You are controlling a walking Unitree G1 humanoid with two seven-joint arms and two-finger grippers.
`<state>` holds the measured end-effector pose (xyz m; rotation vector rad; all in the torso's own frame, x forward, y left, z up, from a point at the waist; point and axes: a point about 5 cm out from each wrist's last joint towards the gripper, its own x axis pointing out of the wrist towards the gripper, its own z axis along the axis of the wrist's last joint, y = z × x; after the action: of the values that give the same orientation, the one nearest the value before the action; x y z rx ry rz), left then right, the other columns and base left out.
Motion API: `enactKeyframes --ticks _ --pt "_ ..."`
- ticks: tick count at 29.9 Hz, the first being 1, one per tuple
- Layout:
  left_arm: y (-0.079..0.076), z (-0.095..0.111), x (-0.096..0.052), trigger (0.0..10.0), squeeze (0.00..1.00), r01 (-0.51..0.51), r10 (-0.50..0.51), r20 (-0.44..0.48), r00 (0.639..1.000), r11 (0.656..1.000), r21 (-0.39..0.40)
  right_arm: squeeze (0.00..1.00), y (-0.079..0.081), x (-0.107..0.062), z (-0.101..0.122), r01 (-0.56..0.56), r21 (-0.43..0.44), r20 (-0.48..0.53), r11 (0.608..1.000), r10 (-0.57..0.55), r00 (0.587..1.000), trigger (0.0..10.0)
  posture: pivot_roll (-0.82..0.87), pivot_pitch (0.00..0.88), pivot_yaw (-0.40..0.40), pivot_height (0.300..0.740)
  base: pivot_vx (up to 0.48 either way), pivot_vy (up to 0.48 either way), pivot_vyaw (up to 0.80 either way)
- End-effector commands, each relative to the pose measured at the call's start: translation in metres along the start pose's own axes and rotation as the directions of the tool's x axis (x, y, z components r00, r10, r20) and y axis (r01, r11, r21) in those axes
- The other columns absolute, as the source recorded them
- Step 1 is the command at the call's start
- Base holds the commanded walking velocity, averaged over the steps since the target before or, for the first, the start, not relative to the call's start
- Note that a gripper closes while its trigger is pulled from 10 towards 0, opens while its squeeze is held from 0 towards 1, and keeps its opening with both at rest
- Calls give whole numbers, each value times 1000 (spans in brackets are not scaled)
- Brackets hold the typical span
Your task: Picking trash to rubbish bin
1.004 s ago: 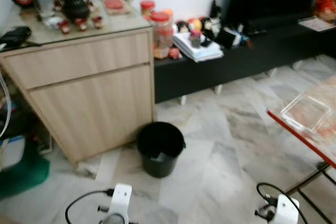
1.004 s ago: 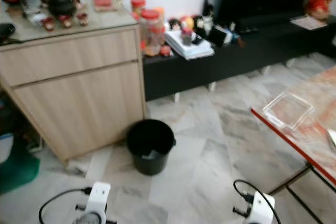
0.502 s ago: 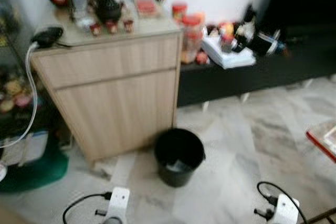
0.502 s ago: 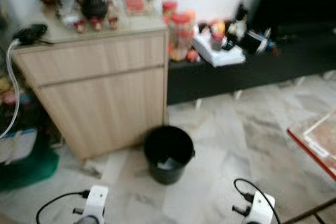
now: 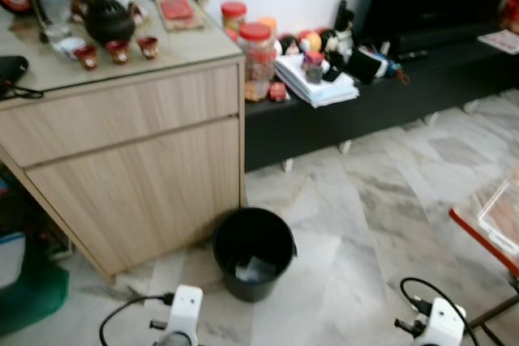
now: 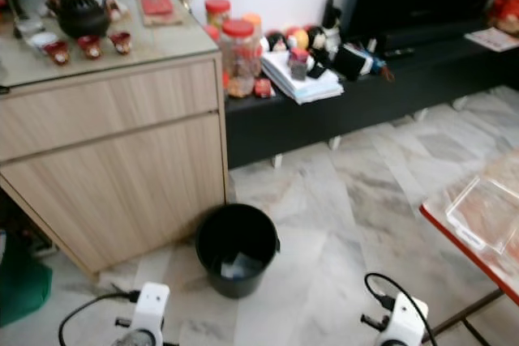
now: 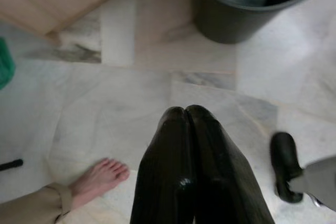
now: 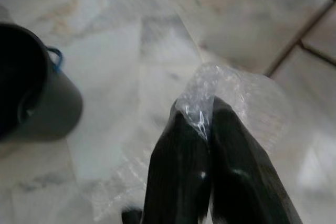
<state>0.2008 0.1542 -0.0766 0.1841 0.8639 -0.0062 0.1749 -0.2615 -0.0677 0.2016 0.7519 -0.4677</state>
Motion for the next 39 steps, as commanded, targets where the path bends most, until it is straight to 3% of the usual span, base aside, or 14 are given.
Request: enactKeyframes --ticks 1,13,21,28,32,36,37,38,39 --pt "6 -6 -1 10000 0 -16 16 -23 1000 1000 10 0 2 0 1 -2 12 4 1000 2 1000 10000 -127 55 -92 740 304 0 0" --pt "6 -5 0 10000 0 -15 15 -22 1000 1000 9 0 4 2 8 -8 -12 25 1000 9 1000 10000 -126 58 -94 740 305 0 0" --pt "6 -4 0 10000 0 -15 15 -20 1000 1000 13 0 17 10 46 -69 -31 138 997 73 988 10000 -130 54 -89 740 303 0 500" --pt "6 -3 0 10000 0 -15 15 -18 1000 1000 8 0 28 12 63 -115 -24 189 993 118 975 10000 -120 51 -95 740 303 0 229" --pt "6 -3 0 10000 0 -18 18 -18 1000 1000 6 0 42 13 81 -170 -41 248 985 175 953 10000 -120 51 -95 740 305 0 0" --pt "6 -3 0 10000 0 -18 19 -19 1000 1000 7 0 45 13 84 -181 -45 258 983 186 948 10000 -120 51 -95 740 304 0 0" --pt "7 -4 0 10000 0 -18 18 -22 1000 1000 10 0 71 10 99 -346 -73 286 935 352 891 10000 -123 59 -90 740 300 0 0" --pt "7 -4 0 10000 0 -18 18 -22 1000 1000 10 0 71 10 99 -346 -73 286 935 352 891 10000 -123 59 -90 740 300 0 0" --pt "7 -5 0 10000 0 -17 17 -23 1000 1000 11 0 93 6 108 -473 -131 297 871 490 820 10000 -124 58 -91 740 304 0 0"
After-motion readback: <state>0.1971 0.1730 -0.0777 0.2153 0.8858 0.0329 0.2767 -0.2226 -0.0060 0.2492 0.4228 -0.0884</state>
